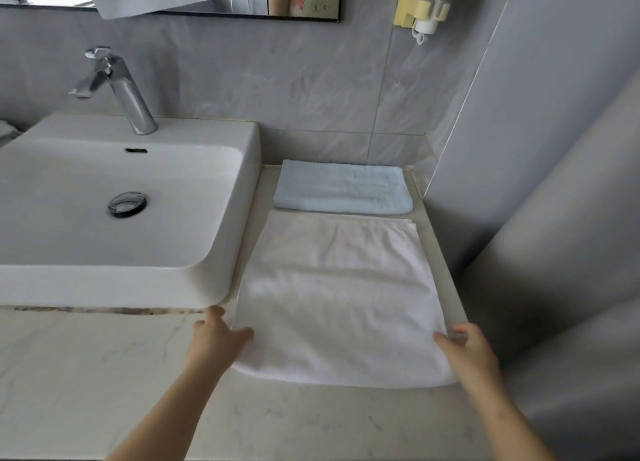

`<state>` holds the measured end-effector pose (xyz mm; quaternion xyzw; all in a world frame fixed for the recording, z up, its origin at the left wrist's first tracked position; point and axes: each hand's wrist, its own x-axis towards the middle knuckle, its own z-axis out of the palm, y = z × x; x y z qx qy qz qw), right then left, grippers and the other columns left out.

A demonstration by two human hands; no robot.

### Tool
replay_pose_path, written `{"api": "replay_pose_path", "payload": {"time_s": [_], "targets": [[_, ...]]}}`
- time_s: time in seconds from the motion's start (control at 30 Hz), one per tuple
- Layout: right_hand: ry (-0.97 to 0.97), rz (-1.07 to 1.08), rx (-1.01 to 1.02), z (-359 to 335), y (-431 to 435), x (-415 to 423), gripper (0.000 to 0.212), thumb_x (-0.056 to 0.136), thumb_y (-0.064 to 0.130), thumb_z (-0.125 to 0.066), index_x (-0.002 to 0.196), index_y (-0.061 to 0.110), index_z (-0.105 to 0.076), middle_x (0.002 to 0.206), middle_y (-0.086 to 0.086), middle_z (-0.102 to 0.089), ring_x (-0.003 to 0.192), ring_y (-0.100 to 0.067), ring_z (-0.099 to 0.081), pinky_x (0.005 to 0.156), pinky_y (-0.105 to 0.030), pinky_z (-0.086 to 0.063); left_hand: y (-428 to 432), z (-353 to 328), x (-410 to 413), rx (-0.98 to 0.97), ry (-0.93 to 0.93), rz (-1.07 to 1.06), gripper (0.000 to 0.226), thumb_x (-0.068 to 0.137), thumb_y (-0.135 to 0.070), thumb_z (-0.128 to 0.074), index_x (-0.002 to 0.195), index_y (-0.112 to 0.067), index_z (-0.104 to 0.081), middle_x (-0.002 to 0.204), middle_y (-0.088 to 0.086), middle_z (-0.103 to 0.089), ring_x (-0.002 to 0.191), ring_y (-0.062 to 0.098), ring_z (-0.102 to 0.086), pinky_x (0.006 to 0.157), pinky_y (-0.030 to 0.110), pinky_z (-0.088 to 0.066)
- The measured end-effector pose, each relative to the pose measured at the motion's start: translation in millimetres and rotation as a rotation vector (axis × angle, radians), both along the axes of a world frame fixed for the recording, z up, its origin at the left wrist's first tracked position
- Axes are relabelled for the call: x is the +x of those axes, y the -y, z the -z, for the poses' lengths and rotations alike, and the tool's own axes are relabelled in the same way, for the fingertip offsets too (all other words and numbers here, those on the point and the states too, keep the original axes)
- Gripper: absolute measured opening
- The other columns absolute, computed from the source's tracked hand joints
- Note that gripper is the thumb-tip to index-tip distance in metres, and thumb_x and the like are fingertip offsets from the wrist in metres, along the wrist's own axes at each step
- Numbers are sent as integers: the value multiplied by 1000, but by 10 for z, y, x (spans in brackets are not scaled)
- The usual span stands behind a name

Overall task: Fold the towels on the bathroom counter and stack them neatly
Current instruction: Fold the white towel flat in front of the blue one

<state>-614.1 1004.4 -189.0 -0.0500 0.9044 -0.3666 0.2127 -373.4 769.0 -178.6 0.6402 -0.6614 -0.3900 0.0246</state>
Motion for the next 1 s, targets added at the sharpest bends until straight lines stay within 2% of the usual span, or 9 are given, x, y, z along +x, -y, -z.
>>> {"api": "replay_pose_path", "payload": {"time_s": [0.1,0.27,0.37,0.57,0.7,0.77,0.83,0.93,1.0], "targets": [[-5,-20,-6,6,73,-19,43,81,12,-69,119,2,-51,110,-14,-54,87,-25,-48,73,-29,-36,120,-3,-122,3,-153,-115,69,81,-18,-72,137,-5,-36,133,22,-44,117,39,-48,98,42,-41],[105,-54,-14,-55,87,-87,38,81,0,-61,115,5,-45,102,-9,-48,88,-25,-47,73,-30,-35,215,-83,-129,273,-161,-51,49,74,1,-71,116,0,-47,104,21,-55,93,36,-56,80,40,-50],[150,-86,13,-108,120,-131,34,81,5,-62,106,6,-40,100,-11,-50,81,-24,-48,70,-31,-37,264,-141,-197,311,-175,-26,49,76,-7,-74,117,1,-47,104,19,-58,85,31,-58,66,32,-49],[119,21,-217,-96,458,-271,44,86,20,-65,121,8,-42,111,-8,-51,94,-26,-51,80,-35,-42,386,-74,-606,19,-337,-126,57,86,-21,-67,133,-6,-39,124,17,-48,106,33,-50,85,32,-41],[62,-33,-214,-10,590,-397,41,86,18,-63,124,17,-46,118,-4,-52,103,-28,-54,90,-41,-48,465,-28,-661,82,-405,-47,33,89,-13,-61,120,-22,-51,93,4,-54,70,21,-52,56,23,-45],[16,-75,-203,24,614,-461,43,88,9,-57,129,18,-49,121,-4,-51,107,-28,-52,89,-35,-45,521,10,-629,64,-349,50,20,89,-4,-58,98,-22,-61,92,7,-59,65,16,-51,51,17,-43],[-54,-100,-176,58,607,-498,35,89,1,-48,117,19,-58,120,-7,-53,98,-25,-51,83,-30,-43,573,43,-617,-82,-200,168,24,90,-5,-53,86,-25,-65,104,6,-65,76,19,-56,63,20,-43],[-133,-128,-32,80,622,-470,31,87,-3,-41,89,19,-63,112,-12,-61,89,-27,-52,78,-31,-46,531,62,-654,-272,65,285,31,94,-14,-43,110,-28,-66,123,-1,-62,105,24,-59,82,25,-45],[-228,-206,200,51,651,-402,26,89,5,-44,98,21,-62,121,-11,-54,100,-31,-51,87,-35,-46,462,97,-699,-306,156,318,36,95,-17,-39,124,-29,-57,131,-2,-56,112,25,-56,85,28,-44]]}}
